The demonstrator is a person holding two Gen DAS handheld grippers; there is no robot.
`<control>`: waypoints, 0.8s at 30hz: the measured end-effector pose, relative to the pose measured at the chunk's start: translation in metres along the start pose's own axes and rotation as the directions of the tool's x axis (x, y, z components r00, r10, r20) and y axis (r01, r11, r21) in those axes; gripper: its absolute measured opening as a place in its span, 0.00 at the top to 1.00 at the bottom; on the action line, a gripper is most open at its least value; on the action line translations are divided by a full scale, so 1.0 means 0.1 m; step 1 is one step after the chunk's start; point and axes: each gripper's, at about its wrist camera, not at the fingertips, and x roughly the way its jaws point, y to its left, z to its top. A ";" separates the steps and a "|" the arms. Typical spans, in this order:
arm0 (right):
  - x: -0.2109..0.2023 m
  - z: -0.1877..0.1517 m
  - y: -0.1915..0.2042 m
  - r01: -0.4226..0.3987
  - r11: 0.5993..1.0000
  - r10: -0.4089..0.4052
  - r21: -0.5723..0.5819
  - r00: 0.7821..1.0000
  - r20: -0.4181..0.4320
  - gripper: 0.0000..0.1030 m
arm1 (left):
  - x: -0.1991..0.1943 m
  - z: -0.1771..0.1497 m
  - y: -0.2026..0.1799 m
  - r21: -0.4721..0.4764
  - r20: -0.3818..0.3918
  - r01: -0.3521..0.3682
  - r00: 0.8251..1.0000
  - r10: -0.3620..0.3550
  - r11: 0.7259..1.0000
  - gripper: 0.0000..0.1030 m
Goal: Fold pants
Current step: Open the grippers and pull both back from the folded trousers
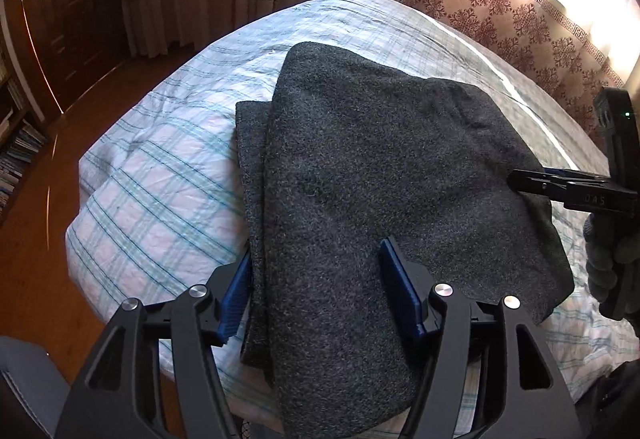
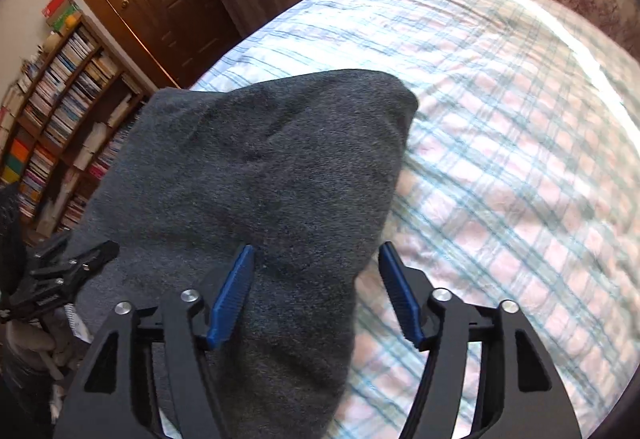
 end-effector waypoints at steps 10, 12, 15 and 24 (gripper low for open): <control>-0.55 -0.43 0.52 0.145 0.972 -0.115 -0.184 0.980 0.163 0.28 | -0.20 -0.04 -0.25 0.046 0.008 -0.154 0.988 0.154 0.987 0.32; -0.56 -0.56 0.50 0.078 0.979 -0.051 -0.191 0.989 0.140 0.28 | -0.23 -0.06 -0.28 0.054 0.011 -0.168 0.986 0.168 0.984 0.32; -0.50 -0.66 0.53 0.046 0.979 -0.027 -0.197 0.995 0.098 0.28 | -0.27 -0.10 -0.31 0.059 0.015 -0.182 0.983 0.181 0.982 0.32; -0.25 -0.82 0.45 -0.027 0.993 0.029 -0.114 1.000 0.012 0.25 | -0.35 -0.19 -0.38 0.076 0.040 -0.217 0.976 0.215 0.973 0.32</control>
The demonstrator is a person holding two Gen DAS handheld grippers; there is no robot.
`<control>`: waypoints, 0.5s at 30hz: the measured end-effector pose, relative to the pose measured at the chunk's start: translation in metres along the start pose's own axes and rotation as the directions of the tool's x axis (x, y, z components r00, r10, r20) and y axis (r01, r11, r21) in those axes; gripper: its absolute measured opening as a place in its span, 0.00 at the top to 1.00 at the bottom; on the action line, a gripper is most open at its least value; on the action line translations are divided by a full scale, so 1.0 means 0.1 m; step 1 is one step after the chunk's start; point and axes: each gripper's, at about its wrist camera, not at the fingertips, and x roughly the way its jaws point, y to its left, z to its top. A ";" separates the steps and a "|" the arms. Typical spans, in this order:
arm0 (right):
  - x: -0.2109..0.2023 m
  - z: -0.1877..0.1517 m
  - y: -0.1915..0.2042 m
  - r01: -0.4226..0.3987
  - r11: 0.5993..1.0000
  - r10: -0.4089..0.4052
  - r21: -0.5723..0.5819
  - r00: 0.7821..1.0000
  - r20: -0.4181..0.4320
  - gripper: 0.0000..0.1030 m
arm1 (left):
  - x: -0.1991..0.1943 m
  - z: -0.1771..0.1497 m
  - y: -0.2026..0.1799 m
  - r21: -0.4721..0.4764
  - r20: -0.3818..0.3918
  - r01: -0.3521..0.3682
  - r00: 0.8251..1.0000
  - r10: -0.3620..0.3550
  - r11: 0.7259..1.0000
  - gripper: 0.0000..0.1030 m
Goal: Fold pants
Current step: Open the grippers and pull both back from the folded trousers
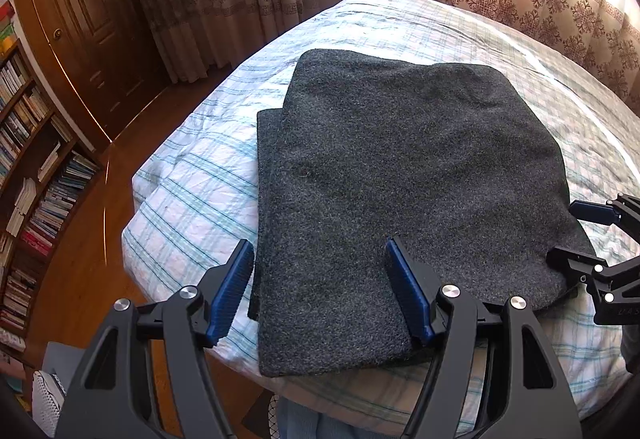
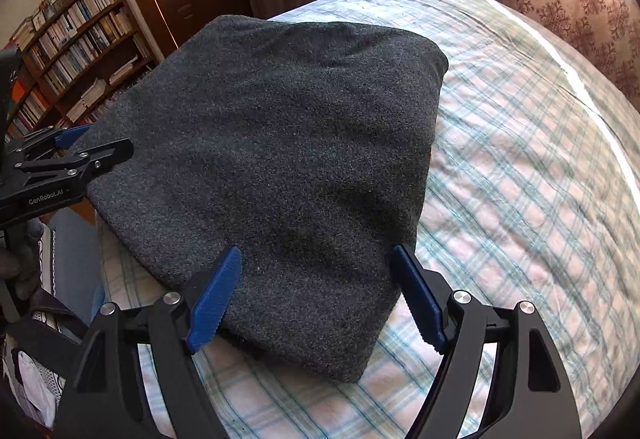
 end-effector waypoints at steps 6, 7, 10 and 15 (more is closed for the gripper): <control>-0.15 0.02 0.03 0.022 1.000 -0.022 -0.005 0.999 0.029 0.25 | -0.18 0.01 -0.12 0.043 0.043 -0.085 0.996 0.083 0.995 0.32; -0.18 0.01 0.04 0.023 1.000 -0.023 -0.007 0.999 0.035 0.25 | -0.21 0.01 -0.13 0.038 0.047 -0.085 0.995 0.084 0.996 0.32; -0.24 0.01 0.08 0.018 1.000 -0.017 -0.009 0.999 0.044 0.25 | -0.30 0.00 -0.15 0.021 0.056 -0.080 0.995 0.079 0.997 0.31; -0.21 -0.04 0.08 0.013 1.000 -0.012 -0.017 1.000 0.024 0.25 | -0.31 -0.03 -0.22 0.024 0.046 -0.065 0.997 0.063 0.998 0.24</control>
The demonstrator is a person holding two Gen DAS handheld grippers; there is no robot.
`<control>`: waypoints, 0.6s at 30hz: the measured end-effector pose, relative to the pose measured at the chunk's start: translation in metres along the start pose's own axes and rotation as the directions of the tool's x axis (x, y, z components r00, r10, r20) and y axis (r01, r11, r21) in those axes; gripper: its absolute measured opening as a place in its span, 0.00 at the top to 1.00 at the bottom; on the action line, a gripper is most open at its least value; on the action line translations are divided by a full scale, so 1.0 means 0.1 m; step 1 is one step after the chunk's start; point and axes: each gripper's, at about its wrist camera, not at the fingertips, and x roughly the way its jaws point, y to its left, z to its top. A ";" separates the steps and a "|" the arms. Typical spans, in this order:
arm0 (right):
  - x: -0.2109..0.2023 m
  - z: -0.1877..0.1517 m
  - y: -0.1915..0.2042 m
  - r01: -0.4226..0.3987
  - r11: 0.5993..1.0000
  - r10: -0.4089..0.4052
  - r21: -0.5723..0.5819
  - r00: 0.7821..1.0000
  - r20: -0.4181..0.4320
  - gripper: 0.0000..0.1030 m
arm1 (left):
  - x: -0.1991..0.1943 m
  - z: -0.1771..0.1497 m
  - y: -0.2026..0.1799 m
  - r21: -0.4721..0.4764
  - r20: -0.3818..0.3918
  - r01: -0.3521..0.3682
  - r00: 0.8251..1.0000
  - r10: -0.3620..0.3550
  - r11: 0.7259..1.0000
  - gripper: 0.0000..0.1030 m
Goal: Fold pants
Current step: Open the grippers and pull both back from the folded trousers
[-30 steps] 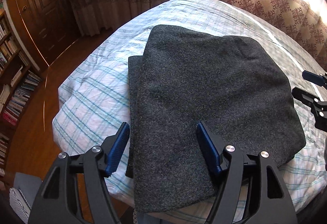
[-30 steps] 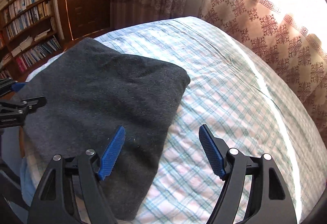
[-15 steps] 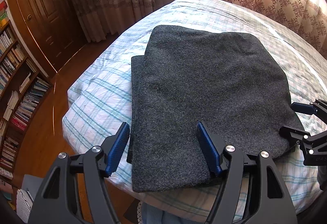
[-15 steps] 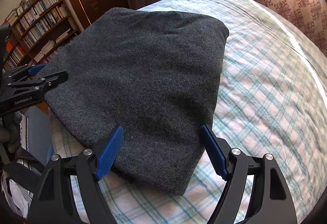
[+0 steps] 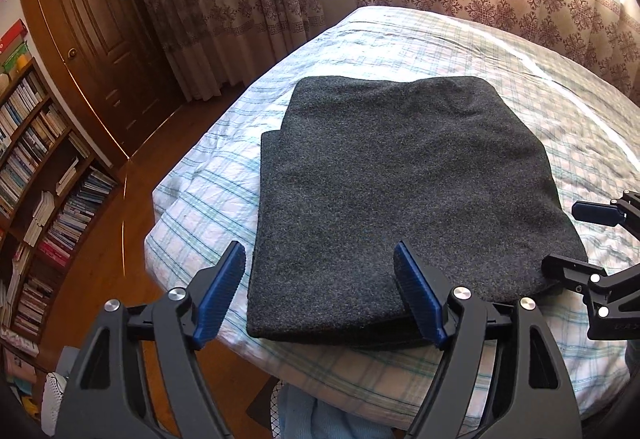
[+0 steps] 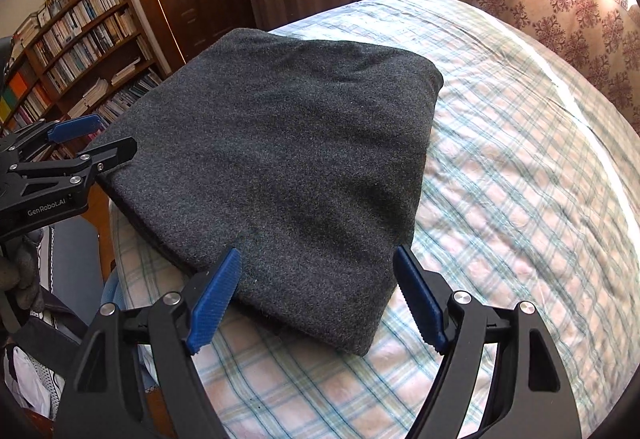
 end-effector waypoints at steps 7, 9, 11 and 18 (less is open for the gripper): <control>0.06 -0.07 0.04 -0.010 1.000 0.010 0.001 1.000 -0.011 0.22 | 0.09 -0.08 -0.04 0.029 -0.018 -0.021 1.000 0.022 0.999 0.24; 0.07 -0.10 0.06 -0.013 1.000 0.013 0.000 1.000 -0.018 0.20 | 0.10 -0.10 -0.06 0.048 -0.017 -0.033 0.999 0.034 0.998 0.24; 0.08 -0.13 0.10 -0.004 1.000 0.004 -0.010 1.000 -0.015 0.19 | 0.11 -0.11 -0.07 0.058 -0.017 -0.041 0.999 0.042 0.997 0.24; 0.07 -0.17 0.13 0.003 1.000 -0.003 -0.025 1.000 -0.017 0.19 | 0.15 -0.12 -0.08 0.063 -0.019 -0.055 0.998 0.056 0.996 0.24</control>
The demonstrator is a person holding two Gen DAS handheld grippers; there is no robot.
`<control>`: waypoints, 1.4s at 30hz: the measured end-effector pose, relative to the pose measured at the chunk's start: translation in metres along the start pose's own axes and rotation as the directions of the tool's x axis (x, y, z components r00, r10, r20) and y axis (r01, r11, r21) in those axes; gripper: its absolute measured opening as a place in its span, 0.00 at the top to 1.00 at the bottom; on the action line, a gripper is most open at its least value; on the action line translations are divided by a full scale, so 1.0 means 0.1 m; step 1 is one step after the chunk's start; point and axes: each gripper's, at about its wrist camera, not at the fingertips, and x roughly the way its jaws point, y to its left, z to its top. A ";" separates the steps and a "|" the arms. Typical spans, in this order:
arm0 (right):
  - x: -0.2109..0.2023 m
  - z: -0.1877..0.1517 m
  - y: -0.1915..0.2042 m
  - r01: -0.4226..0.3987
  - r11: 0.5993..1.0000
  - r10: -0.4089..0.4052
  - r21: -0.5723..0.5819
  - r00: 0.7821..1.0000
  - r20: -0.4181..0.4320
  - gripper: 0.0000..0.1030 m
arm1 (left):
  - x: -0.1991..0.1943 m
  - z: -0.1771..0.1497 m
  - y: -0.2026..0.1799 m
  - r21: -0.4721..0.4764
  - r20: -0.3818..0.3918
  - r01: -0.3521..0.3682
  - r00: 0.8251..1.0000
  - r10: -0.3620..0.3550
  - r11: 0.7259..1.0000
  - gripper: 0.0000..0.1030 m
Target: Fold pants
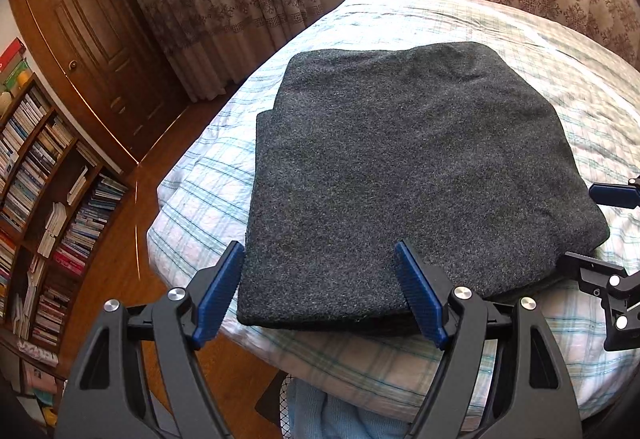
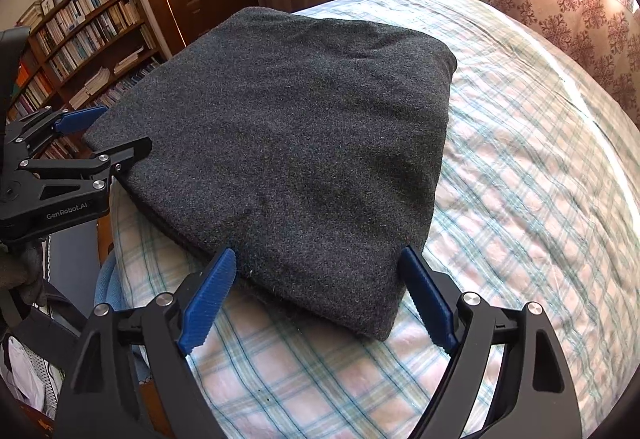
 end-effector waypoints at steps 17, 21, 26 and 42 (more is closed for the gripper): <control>-0.58 0.02 -0.16 0.005 0.999 -0.009 0.039 0.994 0.106 0.14 | -0.39 0.06 -0.13 -0.042 0.039 -0.043 0.998 0.044 0.998 0.04; -0.70 0.00 -0.12 0.041 0.999 -0.043 0.017 0.989 0.140 0.14 | -0.53 0.11 -0.25 -0.043 0.063 -0.025 0.998 0.028 0.999 0.04; -0.85 -0.02 -0.11 0.083 0.997 -0.081 -0.003 0.979 0.184 0.11 | -0.64 0.17 -0.39 -0.031 0.087 -0.035 0.995 0.038 0.999 0.02; -1.00 -0.07 -0.05 0.136 0.991 -0.128 -0.016 0.961 0.243 0.09 | -0.72 0.17 -0.45 -0.043 0.057 -0.123 0.990 0.126 0.991 0.02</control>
